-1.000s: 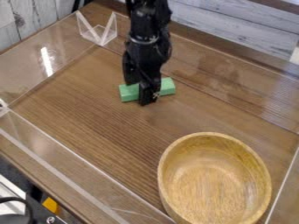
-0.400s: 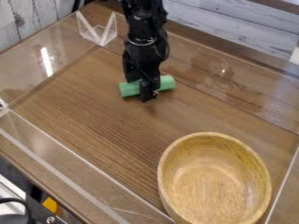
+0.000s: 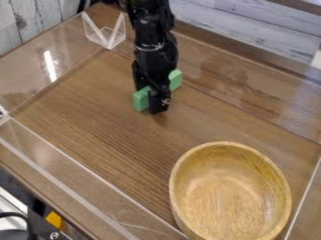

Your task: Put the green block in the brown bowl

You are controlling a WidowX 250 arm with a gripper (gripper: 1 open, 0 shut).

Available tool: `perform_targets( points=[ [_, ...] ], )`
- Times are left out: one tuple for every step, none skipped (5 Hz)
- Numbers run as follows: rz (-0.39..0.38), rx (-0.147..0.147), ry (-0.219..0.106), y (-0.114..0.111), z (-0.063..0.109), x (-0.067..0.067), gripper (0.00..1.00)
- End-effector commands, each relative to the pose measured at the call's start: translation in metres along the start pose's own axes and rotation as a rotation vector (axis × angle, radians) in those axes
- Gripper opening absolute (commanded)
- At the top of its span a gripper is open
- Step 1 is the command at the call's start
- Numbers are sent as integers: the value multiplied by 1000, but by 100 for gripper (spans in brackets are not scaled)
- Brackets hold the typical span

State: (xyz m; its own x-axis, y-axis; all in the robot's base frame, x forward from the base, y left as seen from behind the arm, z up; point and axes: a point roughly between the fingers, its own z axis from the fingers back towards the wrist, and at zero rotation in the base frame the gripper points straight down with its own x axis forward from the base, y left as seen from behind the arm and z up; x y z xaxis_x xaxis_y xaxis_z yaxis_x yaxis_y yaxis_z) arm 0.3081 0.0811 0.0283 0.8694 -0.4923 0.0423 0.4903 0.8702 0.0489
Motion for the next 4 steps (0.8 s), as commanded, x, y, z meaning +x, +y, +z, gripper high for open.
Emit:
perform_targets(
  points=[
    [-24, 18, -47, 11, 18, 0, 100],
    [-49, 1, -54, 11, 22, -5, 100],
    [-69, -13, -55, 15, 31, -3, 100],
    [-85, -25, -57, 19, 41, -2, 100]
  ],
)
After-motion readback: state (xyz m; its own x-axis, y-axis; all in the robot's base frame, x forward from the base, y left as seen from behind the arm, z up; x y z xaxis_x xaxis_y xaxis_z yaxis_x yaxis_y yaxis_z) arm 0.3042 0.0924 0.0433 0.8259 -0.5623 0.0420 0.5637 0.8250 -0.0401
